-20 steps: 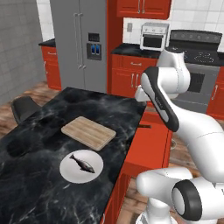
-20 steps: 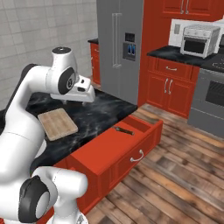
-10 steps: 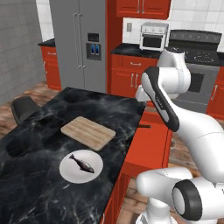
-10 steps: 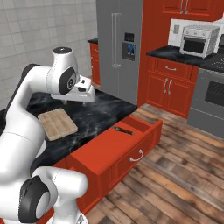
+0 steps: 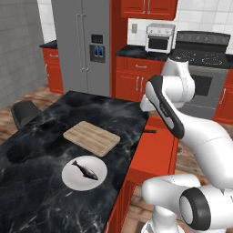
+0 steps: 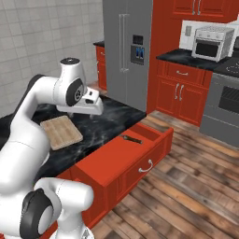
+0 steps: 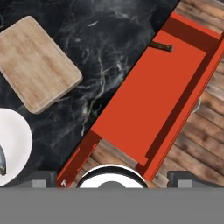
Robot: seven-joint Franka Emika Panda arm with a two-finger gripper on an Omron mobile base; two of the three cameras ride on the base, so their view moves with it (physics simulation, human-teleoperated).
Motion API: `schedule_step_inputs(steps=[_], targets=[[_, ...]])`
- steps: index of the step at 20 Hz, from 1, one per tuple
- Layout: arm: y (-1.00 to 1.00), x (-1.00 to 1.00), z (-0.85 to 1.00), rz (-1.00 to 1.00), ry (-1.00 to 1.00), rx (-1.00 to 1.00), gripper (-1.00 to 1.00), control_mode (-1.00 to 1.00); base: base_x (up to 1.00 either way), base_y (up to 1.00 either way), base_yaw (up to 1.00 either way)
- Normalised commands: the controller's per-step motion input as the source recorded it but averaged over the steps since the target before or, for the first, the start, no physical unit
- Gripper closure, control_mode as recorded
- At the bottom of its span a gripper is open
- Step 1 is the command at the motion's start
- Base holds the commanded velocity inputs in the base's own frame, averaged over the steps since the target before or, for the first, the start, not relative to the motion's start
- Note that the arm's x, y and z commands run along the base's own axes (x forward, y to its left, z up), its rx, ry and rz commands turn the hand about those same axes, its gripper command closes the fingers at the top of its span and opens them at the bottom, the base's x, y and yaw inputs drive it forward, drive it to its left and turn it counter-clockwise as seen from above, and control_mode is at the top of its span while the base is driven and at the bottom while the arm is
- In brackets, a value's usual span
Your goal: Pick up the knife from the drawer and place it on the cutting board. Then place the meat from the plate to the cutting board.
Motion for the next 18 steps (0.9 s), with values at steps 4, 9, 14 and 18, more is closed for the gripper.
schedule_step_inputs(steps=[4, 9, 14, 18], targets=[[-0.13, 0.00, -0.40, 0.05, 0.03, -0.01, -1.00, -1.00, 0.00, 0.00, 0.00], [-0.26, 0.00, -0.48, 0.07, 0.08, -0.02, -1.00, -1.00, 0.00, 0.00, 0.00], [-0.50, 0.00, -0.49, 0.07, 0.07, 0.00, -1.00, -1.00, 0.00, 0.00, 0.00], [-0.57, 0.00, -0.52, 0.08, 0.02, 0.00, -1.00, -1.00, 0.00, 0.00, 0.00]])
